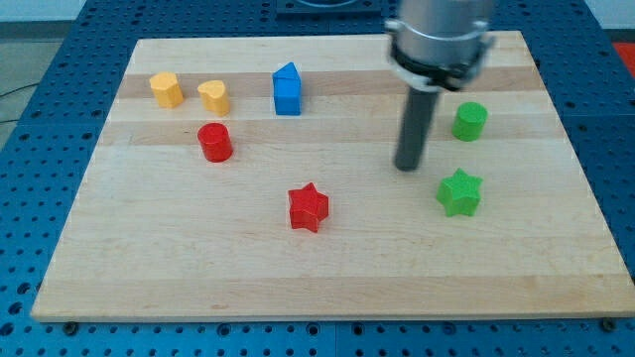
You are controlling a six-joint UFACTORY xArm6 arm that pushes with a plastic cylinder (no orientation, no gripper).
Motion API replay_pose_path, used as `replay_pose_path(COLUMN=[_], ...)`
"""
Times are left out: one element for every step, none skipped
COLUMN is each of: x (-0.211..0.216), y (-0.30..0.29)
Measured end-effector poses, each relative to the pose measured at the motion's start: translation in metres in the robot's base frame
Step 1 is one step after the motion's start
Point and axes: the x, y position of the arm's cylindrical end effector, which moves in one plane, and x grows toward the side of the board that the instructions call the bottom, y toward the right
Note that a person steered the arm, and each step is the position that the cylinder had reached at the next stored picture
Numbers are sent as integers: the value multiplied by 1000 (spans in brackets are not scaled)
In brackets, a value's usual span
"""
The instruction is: Place the yellow heart in between the red circle and yellow hexagon
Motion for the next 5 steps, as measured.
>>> replay_pose_path(x=[-16, -31, -46, 3, 4], y=[-102, -168, -225, -266, -263])
